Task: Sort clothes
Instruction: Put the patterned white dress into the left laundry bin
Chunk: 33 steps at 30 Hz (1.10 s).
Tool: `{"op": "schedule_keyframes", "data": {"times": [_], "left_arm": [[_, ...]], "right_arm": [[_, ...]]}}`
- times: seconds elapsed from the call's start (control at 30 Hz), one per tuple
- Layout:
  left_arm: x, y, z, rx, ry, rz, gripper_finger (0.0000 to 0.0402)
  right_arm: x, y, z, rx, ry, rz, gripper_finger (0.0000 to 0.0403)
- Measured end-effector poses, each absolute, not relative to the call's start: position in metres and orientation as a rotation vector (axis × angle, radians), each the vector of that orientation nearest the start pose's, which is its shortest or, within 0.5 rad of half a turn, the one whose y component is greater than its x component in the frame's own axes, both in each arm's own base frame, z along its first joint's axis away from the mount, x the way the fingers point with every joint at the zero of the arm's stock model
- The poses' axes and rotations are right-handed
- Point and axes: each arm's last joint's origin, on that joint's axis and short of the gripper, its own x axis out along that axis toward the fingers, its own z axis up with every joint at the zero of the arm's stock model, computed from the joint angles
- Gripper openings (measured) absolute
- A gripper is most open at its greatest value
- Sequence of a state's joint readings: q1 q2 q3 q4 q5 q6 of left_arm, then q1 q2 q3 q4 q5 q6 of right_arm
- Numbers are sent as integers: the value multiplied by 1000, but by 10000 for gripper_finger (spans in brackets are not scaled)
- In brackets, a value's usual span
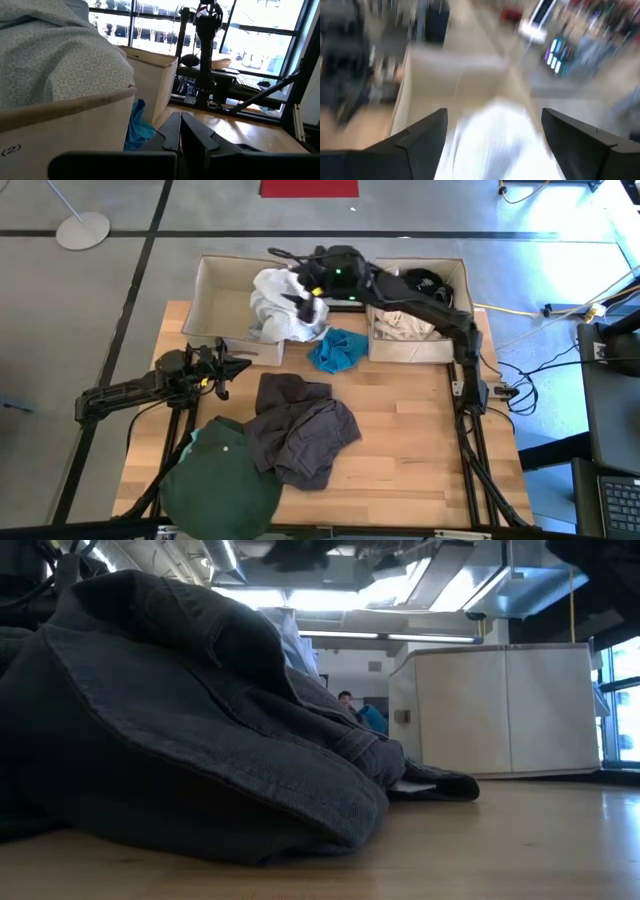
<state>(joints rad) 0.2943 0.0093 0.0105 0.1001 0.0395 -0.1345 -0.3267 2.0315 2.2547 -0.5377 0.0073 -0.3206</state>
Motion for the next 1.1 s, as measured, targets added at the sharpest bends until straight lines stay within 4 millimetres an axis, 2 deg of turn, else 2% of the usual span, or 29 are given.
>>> {"op": "schedule_keyframes", "data": {"times": [0.07,0.2,0.33,0.43,0.63,0.8,0.87,1.0,1.1], "left_arm": [[93,27,175,-119,-110,248,4],[93,27,175,-128,-108,248,4],[93,27,175,-135,-108,248,4],[93,27,174,-135,-103,248,4],[93,27,174,-136,-102,248,4],[93,27,174,-131,-99,248,4],[93,27,174,-131,-97,248,4],[93,27,174,-132,-98,249,4],[93,27,174,-134,-98,249,4]], "right_arm": [[418,-143,418,-234,500,-276,317],[406,-144,392,-164,765,-277,315],[407,-147,357,-131,919,-261,314],[411,-152,330,-139,962,-257,314],[418,-175,275,-189,894,-304,314],[426,-186,247,-251,710,-353,314],[429,-187,242,-231,648,-357,314],[436,-186,245,-222,525,-279,311],[439,-186,241,-229,498,-259,285]]}}
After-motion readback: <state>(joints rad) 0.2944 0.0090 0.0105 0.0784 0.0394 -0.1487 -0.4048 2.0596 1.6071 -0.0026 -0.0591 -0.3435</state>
